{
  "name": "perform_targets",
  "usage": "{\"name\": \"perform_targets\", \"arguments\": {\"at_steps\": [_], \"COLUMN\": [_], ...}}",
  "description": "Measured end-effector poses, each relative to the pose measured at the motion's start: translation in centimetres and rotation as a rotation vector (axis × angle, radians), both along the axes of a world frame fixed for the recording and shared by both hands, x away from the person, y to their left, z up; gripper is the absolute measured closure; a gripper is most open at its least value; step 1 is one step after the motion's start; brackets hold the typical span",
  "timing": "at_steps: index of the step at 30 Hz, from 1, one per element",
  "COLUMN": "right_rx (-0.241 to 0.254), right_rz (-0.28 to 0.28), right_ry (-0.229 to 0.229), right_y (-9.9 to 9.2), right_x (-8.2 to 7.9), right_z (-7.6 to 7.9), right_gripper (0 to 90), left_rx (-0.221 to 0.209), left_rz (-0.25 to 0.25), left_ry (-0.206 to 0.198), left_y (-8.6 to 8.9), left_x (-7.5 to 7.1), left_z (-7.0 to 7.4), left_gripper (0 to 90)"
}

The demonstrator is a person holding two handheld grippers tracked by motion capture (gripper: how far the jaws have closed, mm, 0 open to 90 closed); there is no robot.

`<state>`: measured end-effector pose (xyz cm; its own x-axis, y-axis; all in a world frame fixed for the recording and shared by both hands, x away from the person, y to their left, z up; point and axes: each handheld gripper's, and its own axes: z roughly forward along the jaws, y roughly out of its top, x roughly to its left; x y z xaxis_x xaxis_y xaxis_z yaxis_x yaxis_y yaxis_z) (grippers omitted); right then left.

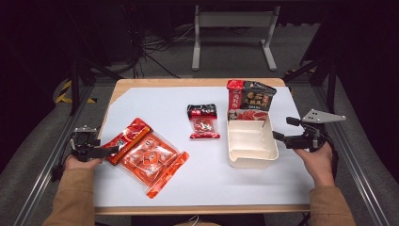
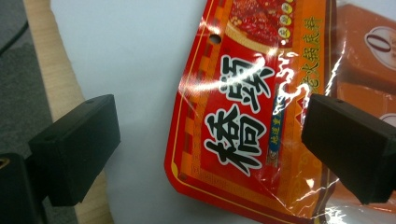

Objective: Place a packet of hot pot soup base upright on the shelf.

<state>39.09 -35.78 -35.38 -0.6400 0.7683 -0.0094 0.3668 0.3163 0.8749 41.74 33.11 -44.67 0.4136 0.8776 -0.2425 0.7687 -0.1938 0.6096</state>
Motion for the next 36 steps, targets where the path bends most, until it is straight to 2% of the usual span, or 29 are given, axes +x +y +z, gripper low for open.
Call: {"name": "perform_targets", "arguments": {"at_steps": [7, 8, 9, 13, 16, 17, 19, 20, 22, 28, 30, 33, 36], "right_rx": [-0.003, -0.002, -0.007, -0.009, -0.005, -0.005, -0.002, -0.003, -0.006, -0.007, -0.008, -0.013, -0.009], "right_rz": [0.015, 0.019, 0.023, 0.023, 0.024, 0.023, 0.026, 0.028, 0.029, 0.036, 0.036, 0.034, 0.044], "right_ry": [0.01, 0.011, 0.012, 0.01, 0.011, 0.01, 0.011, 0.01, 0.009, 0.007, 0.007, 0.009, 0.014], "right_y": [0.2, 0.2, 0.3, 0.3, 0.3, 0.3, 0.3, 0.3, 0.4, 0.5, 0.5, 0.5, 0.5], "right_x": [0.1, 0.1, 0.1, 0.1, 0.1, 0.1, 0.1, 0.1, 0.2, 0.2, 0.2, 0.2, 0.2], "right_z": [-0.1, -0.2, -0.2, -0.2, -0.2, -0.2, -0.2, -0.2, -0.2, -0.2, -0.2, -0.3, -0.3], "right_gripper": [15.2, 15.1, 15.1, 15.2, 15.1, 15.1, 15.1, 15.1, 15.1, 15.1, 15.2, 15.2, 18.4], "left_rx": [-0.021, -0.021, -0.031, -0.047, -0.059, -0.078, -0.095, -0.119, -0.138, -0.124, -0.142, -0.108, -0.095], "left_rz": [-0.037, -0.037, -0.064, -0.1, -0.106, -0.102, -0.113, -0.112, -0.125, -0.147, -0.155, -0.149, -0.139], "left_ry": [0.018, 0.018, 0.02, 0.031, 0.019, 0.019, -0.006, -0.007, -0.011, 0.004, 0.017, 0.038, 0.038], "left_y": [-0.4, -0.4, -0.5, -0.8, -0.6, -0.5, -0.1, -0.1, 0.0, -0.6, -0.7, -1.1, -1.1], "left_x": [0.0, 0.0, 0.0, -0.1, -0.2, -0.3, -0.5, -0.6, -0.7, -0.6, -0.6, -0.3, -0.3], "left_z": [0.1, 0.1, 0.2, 0.4, 0.7, 0.8, 1.0, 1.1, 1.2, 1.0, 0.9, 0.6, 0.6], "left_gripper": [9.2, 12.3, 18.2, 23.2, 29.1, 31.6, 39.4, 43.0, 48.0, 58.0, 64.1, 69.1, 78.2]}}
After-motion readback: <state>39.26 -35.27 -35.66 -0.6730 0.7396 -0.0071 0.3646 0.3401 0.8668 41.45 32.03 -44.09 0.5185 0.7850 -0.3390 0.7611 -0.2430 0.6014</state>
